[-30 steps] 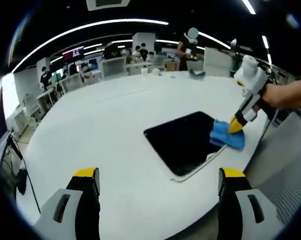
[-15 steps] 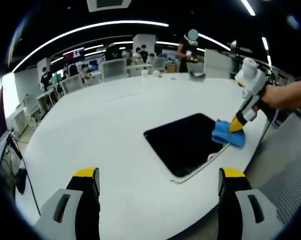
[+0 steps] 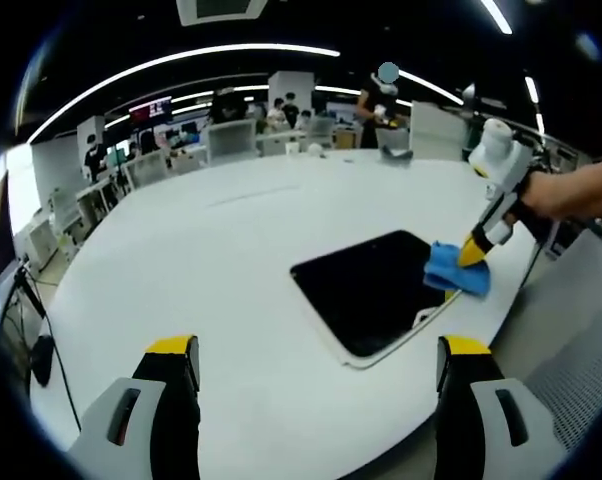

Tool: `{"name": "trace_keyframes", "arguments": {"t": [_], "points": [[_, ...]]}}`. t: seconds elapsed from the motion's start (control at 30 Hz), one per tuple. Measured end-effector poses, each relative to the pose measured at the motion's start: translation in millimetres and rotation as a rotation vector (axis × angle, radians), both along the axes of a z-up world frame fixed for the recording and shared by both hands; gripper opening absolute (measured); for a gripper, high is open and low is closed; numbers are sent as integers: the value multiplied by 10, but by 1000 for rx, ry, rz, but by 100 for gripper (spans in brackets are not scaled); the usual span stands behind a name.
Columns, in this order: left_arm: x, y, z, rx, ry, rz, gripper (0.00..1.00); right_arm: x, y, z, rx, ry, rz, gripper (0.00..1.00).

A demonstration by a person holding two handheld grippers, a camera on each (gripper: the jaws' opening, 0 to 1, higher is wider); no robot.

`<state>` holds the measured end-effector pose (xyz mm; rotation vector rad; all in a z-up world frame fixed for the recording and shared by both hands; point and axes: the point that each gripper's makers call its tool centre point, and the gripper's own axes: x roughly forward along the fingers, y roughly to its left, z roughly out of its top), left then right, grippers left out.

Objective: Wipe the mirror surface with the cleaning cloth until all visible marks leave the cleaned area.

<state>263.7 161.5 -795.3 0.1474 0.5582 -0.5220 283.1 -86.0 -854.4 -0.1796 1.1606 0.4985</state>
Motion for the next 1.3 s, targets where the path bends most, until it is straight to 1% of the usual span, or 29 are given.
{"name": "trace_keyframes", "arguments": {"t": [0.37,0.7,1.03,1.3], "points": [[7,-1,-11,-3,6,2,99,208,-20,-4,-1,-3,-22,0],[10,7,-8,-5,2,7,99,424,-24,-3,-12,-11,-24,0],[10,9,1,0,0,8,99,718,-36,0,-15,-18,-41,0],[15,27,-5,-1,2,18,99,1009,-43,-39,-18,-15,-49,0]]}}
